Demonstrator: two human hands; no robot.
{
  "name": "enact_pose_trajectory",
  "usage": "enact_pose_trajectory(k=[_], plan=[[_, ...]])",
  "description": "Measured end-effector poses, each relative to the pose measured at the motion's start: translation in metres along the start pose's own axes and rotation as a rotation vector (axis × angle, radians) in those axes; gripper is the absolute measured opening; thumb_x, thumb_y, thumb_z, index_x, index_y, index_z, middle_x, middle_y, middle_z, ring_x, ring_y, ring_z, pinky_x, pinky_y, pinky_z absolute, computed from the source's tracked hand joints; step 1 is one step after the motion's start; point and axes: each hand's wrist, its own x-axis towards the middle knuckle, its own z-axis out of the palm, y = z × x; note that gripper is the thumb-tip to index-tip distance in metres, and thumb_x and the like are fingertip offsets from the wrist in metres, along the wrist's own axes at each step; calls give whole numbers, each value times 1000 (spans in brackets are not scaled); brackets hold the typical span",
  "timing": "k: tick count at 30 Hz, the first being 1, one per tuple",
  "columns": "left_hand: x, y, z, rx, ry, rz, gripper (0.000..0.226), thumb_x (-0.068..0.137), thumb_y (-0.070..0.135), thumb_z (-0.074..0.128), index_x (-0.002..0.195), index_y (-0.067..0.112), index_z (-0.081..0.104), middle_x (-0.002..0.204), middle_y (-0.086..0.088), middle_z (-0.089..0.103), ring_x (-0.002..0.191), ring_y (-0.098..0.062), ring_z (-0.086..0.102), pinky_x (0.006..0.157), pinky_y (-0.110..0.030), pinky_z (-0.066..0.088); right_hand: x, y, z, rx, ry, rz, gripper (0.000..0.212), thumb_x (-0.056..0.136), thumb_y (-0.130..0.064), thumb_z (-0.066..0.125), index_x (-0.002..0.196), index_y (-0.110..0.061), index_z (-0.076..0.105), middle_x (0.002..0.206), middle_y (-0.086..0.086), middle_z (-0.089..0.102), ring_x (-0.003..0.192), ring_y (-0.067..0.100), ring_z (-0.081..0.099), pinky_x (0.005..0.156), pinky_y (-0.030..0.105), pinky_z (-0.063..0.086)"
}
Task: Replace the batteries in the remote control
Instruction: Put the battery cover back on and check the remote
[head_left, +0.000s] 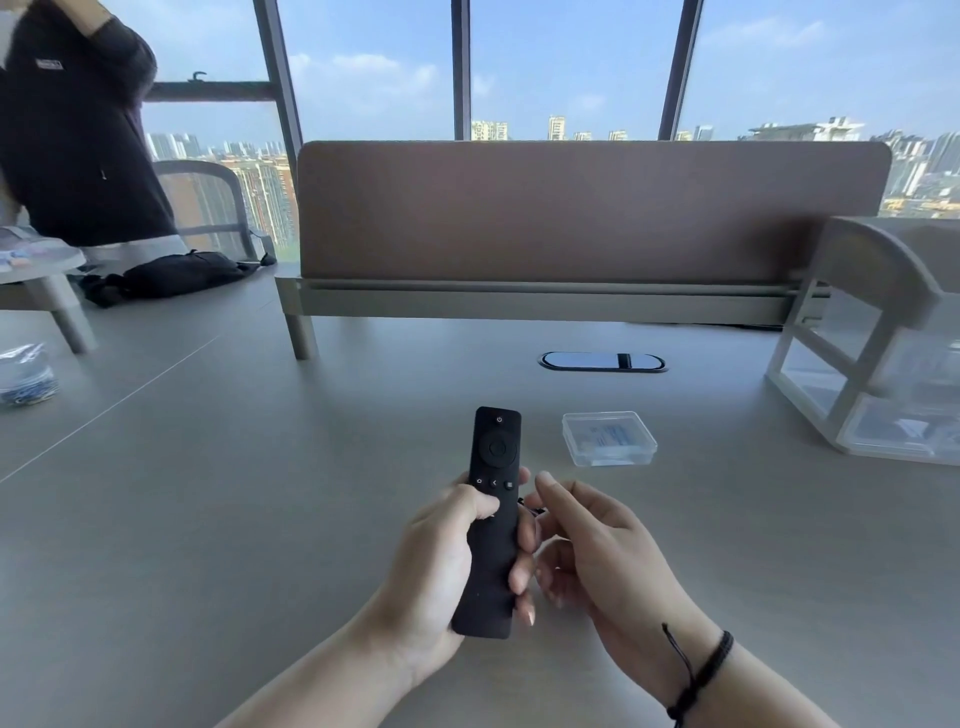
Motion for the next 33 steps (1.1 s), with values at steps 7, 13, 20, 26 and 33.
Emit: enact_pose_trajectory(k=[7,13,20,26,33], plan=[[3,-3,5,116,-16,129,27,79,11,41,91,-12,47,65,-21,49,42,-26,45,41,-30,44,-4,-3,4,-55,-95,-70,45,92,-47,56,68,-9,52,49,18,56,45,28,49,48,34,30],[2,-2,5,94,-35,132,24,79,13,40,84,-10,46,65,-24,49,39,-25,43,41,-29,43,-6,-5,5,-96,-115,-59,48,89,-53,57,67,-11,49,48,19,58,45,27,50,45,32,31],[1,-3,4,117,-45,159,24,82,12,39,87,-10,46,62,-23,48,37,-24,43,39,-30,43,-7,-6,7,-109,-134,-56,50,91,-54,54,62,-14,48,48,18,58,43,26,50,46,32,29],[2,-3,4,112,-32,162,30,82,14,40,101,-7,50,62,-22,49,37,-24,44,40,-28,43,-8,-7,8,-105,-139,-59,50,91,-53,53,61,-13,47,46,17,57,39,25,51,45,33,29],[1,-1,6,99,-52,155,23,81,13,41,89,-7,49,64,-23,49,38,-24,44,41,-29,43,-7,-7,7,-107,-127,-59,52,88,-56,56,63,-12,47,47,18,57,43,26,50,47,33,29]])
